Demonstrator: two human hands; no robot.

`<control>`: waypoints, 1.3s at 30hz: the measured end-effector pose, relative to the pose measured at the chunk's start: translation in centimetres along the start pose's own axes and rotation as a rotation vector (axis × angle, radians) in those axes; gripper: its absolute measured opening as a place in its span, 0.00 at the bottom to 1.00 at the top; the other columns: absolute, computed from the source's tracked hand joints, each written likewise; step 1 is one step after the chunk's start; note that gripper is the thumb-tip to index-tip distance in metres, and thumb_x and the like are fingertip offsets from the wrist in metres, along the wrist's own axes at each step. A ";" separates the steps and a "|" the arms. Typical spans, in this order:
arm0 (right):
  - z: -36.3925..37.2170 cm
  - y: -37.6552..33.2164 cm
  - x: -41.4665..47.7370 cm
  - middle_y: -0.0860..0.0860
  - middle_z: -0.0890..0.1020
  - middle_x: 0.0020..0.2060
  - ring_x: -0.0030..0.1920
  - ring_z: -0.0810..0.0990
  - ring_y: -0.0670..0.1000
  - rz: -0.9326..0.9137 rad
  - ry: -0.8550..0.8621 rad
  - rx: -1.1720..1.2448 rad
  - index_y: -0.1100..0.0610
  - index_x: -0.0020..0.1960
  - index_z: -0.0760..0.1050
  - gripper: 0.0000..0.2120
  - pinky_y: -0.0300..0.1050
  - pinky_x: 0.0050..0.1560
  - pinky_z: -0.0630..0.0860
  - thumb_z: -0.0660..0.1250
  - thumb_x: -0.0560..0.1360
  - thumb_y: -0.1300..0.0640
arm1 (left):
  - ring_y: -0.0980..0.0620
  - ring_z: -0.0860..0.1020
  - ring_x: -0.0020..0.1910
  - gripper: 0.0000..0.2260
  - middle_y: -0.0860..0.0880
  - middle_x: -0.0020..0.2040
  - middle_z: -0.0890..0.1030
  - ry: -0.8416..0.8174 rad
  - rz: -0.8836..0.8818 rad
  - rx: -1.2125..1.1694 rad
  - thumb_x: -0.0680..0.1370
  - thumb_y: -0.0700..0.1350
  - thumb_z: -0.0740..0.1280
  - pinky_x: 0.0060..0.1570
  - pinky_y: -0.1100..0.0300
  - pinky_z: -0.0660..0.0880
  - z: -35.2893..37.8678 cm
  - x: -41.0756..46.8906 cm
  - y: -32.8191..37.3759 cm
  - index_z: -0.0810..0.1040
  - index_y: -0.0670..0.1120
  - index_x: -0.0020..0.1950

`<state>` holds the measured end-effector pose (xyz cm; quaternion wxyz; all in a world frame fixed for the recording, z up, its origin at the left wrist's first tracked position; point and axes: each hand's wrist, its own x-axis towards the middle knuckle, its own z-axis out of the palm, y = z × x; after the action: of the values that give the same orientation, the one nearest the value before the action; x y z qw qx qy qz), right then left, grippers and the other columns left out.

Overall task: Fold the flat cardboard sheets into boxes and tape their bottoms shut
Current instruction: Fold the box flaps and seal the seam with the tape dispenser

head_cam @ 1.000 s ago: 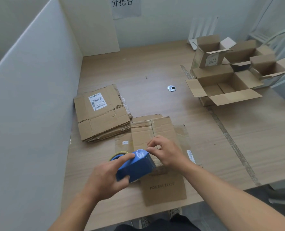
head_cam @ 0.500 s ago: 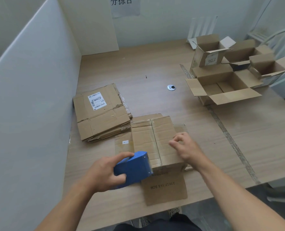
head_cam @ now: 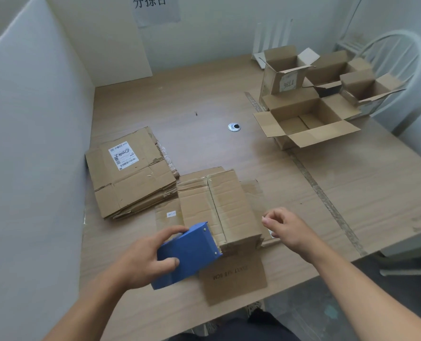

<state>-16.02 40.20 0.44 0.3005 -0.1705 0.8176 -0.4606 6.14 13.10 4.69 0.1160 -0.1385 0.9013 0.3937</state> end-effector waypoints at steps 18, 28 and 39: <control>2.0 -2.4 1.6 0.45 0.80 0.49 0.53 0.79 0.45 -0.178 0.103 0.088 0.51 0.38 0.77 0.10 0.57 0.59 0.75 0.69 0.78 0.56 | 0.55 0.79 0.40 0.26 0.61 0.47 0.81 0.355 0.203 0.705 0.73 0.56 0.60 0.37 0.55 0.67 2.4 0.0 -0.4 0.67 0.59 0.72; 2.9 -2.5 2.0 0.46 0.80 0.48 0.51 0.79 0.47 -0.172 0.113 0.083 0.47 0.40 0.78 0.06 0.58 0.57 0.77 0.68 0.76 0.49 | 0.52 0.76 0.56 0.27 0.60 0.57 0.78 0.309 0.102 0.579 0.82 0.55 0.59 0.45 0.54 0.69 2.3 0.6 -1.2 0.48 0.66 0.75; 1.8 -2.1 1.8 0.51 0.82 0.48 0.48 0.79 0.49 -0.134 0.169 0.144 0.50 0.41 0.79 0.06 0.60 0.57 0.77 0.68 0.74 0.49 | 0.55 0.79 0.44 0.33 0.59 0.47 0.79 0.282 0.310 0.701 0.72 0.51 0.73 0.44 0.62 0.68 1.8 1.3 -2.5 0.62 0.63 0.72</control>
<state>-16.21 36.96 0.96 0.2106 -0.1633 0.7915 -0.5500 5.99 12.65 1.43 -0.0291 -0.0055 0.9982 0.0527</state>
